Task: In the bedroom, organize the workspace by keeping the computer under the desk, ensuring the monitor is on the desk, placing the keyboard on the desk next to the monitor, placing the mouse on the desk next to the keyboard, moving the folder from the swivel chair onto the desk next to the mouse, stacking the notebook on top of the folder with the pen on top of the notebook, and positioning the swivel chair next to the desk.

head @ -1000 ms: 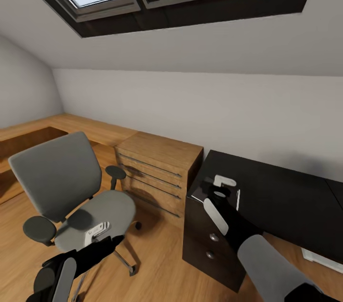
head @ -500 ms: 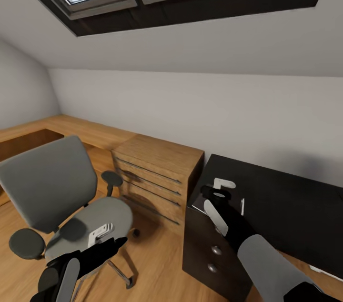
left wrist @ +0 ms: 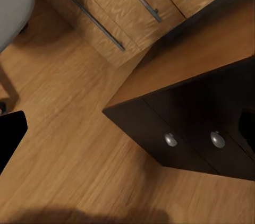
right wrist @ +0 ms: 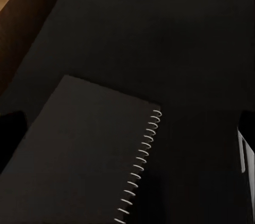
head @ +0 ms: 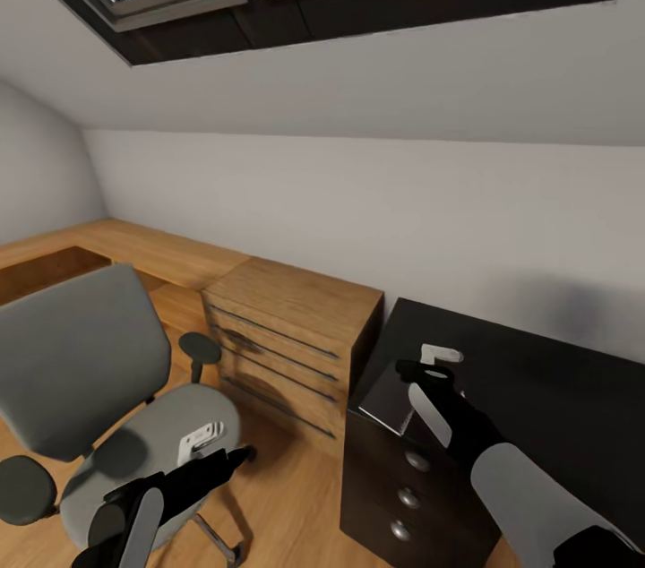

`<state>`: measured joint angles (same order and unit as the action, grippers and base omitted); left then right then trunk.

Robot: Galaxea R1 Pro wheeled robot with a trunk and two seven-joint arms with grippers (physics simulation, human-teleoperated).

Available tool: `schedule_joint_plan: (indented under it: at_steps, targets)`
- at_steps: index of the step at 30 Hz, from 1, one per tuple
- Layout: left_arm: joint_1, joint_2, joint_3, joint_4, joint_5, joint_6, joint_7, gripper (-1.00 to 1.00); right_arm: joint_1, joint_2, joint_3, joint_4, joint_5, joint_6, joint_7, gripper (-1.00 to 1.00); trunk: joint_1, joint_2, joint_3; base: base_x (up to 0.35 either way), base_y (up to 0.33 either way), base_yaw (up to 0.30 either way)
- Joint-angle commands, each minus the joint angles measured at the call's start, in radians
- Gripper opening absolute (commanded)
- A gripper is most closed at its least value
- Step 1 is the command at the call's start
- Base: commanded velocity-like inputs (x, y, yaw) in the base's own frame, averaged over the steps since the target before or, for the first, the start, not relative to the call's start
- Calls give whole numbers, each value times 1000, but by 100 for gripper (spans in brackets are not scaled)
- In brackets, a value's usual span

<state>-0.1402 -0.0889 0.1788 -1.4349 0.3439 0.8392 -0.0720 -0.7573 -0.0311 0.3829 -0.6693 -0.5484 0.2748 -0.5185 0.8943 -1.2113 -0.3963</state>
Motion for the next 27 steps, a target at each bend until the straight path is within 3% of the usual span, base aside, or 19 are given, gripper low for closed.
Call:
schedule_joint_plan:
  at_steps: [1,14,27]
  targets:
    - [-1,-1,3,0,-4,6,-7,100,-1,-2,7,2,-6,5,-6,100,0,-1,-1,231,-3,0]
    - [-1,0,2,4,-4,4,-8,100,-2,1,14,13,-5,-2,3,100,0,-1,-1,89,-1,0]
    - [-1,6,4,4,-3,4,-8,100,-2,2,16,13,-6,2,5,100,0,-1,-1,192,0,0]
